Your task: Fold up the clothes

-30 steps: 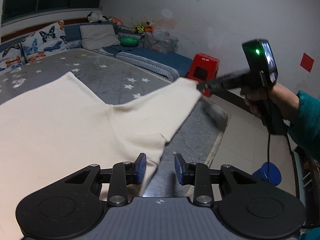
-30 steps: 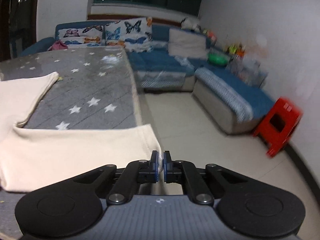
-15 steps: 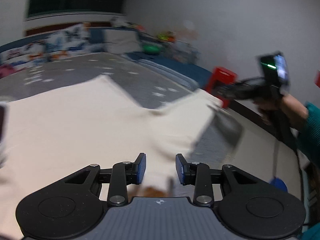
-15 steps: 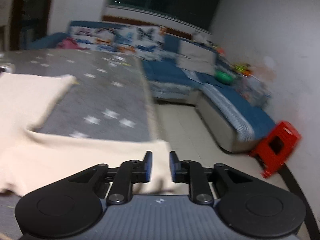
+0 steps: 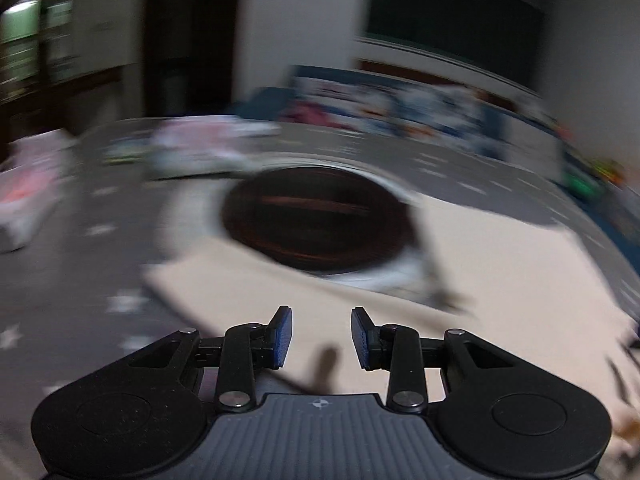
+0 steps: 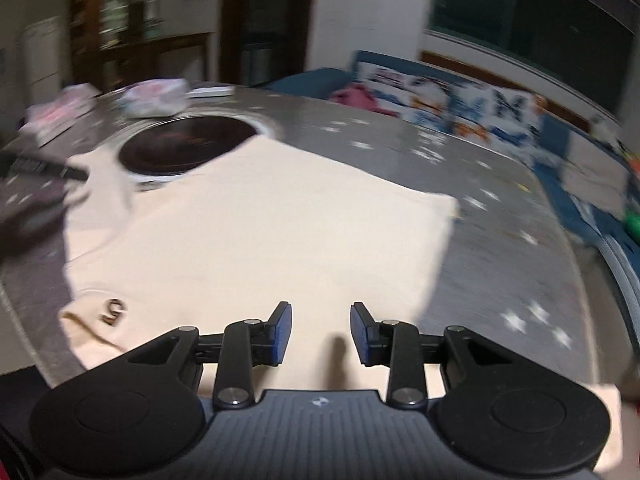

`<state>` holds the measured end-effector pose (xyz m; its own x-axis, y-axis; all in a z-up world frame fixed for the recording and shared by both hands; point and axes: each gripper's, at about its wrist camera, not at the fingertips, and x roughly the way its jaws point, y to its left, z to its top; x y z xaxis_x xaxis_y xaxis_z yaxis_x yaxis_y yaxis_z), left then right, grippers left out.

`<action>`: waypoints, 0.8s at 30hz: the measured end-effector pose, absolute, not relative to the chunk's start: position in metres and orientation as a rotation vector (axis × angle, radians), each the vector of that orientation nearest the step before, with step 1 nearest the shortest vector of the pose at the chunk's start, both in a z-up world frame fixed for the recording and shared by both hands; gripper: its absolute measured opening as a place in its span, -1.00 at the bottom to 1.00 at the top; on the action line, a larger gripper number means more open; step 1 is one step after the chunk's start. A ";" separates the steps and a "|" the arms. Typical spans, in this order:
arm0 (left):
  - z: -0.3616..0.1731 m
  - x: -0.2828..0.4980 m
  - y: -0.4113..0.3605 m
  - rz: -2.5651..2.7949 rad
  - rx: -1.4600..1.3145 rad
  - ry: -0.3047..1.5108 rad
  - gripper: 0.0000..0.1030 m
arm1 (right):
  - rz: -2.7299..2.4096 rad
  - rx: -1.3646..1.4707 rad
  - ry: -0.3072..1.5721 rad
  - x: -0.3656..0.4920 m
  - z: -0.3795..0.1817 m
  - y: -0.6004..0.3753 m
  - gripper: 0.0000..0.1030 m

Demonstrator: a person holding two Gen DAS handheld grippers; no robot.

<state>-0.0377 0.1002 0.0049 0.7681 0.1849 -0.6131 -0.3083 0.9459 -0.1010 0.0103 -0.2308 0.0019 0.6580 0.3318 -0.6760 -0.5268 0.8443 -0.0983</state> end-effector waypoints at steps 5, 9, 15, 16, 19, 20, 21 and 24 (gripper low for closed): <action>-0.009 -0.032 0.151 0.436 -0.246 0.652 -0.30 | 0.557 -0.325 0.708 0.006 -0.002 -0.205 -0.37; -0.016 -0.026 0.168 0.447 -0.268 0.654 -0.33 | 0.563 -0.329 0.712 0.004 -0.002 -0.200 -0.37; -0.021 -0.021 0.174 0.442 -0.277 0.630 -0.84 | 0.553 -0.342 0.715 0.001 -0.002 -0.199 -0.37; -0.019 -0.021 0.175 0.442 -0.288 0.625 -0.87 | 0.551 -0.341 0.713 -0.001 -0.001 -0.199 -0.37; -0.007 -0.023 0.170 0.427 -0.304 0.593 -0.92 | 0.548 -0.330 0.705 -0.003 0.002 -0.202 -0.37; 0.000 -0.024 0.166 0.412 -0.304 0.579 -0.92 | 0.546 -0.326 0.701 -0.004 0.004 -0.204 -0.37; 0.008 -0.026 0.159 0.383 -0.306 0.559 -0.93 | 0.545 -0.321 0.697 -0.005 0.005 -0.205 -0.37; 0.037 -0.031 0.131 0.265 -0.306 0.498 -0.93 | 0.541 -0.306 0.691 -0.007 0.008 -0.209 -0.37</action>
<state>-0.0309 0.1314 0.0372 0.8463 0.1733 -0.5037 -0.3204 0.9210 -0.2214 -0.0066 -0.2086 0.0076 0.6417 0.3683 -0.6727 -0.5652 0.8200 -0.0901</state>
